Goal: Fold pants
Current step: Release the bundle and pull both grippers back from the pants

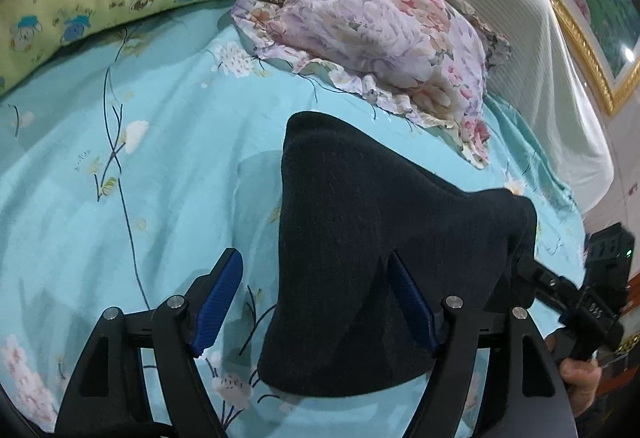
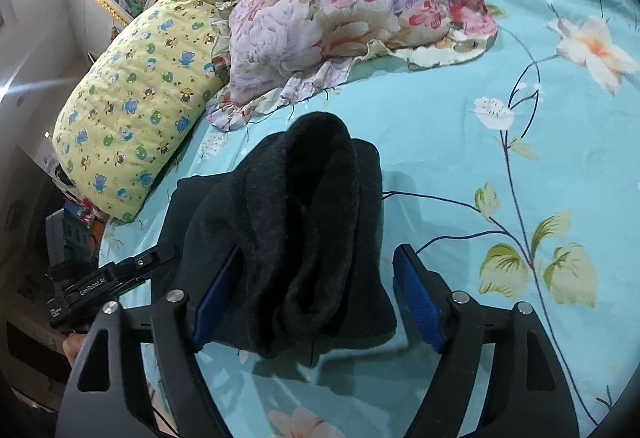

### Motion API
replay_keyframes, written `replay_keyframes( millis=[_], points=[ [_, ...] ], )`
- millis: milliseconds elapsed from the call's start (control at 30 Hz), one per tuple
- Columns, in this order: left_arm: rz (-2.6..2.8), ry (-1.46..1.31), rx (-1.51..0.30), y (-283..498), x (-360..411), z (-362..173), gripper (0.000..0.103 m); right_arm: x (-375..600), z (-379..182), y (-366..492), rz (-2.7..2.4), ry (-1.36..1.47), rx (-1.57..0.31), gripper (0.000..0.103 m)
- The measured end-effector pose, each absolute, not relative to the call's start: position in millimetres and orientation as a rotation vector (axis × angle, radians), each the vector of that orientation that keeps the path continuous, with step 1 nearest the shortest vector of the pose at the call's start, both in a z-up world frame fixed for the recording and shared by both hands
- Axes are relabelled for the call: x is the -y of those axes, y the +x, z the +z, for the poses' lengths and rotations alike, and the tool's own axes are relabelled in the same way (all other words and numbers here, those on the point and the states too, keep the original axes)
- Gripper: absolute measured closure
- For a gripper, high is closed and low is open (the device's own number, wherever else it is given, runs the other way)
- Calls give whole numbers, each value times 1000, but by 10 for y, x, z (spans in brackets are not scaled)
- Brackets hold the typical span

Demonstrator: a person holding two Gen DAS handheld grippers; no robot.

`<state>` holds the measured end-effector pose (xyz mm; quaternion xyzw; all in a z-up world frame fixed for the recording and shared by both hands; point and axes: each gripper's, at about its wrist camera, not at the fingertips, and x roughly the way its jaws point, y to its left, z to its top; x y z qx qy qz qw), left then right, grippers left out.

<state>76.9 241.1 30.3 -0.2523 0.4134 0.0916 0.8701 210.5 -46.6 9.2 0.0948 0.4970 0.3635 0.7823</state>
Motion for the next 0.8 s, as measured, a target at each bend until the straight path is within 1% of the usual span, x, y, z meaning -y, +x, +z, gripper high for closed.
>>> replay_keyframes(
  millis=[67, 233, 533, 800],
  points=[
    [200, -501, -861, 732, -2372, 325, 25, 474, 126, 2071, 780, 192, -1060, 21],
    [207, -484, -849, 634, -2323, 363, 24, 520, 195, 1994, 770, 187, -1031, 16],
    [220, -472, -836, 559, -2258, 399, 23, 562, 221, 1898, 760, 182, -1025, 15],
    [226, -421, -827, 425, -2087, 424, 22, 556, 304, 1717, 763, 150, -970, 14]
  ],
)
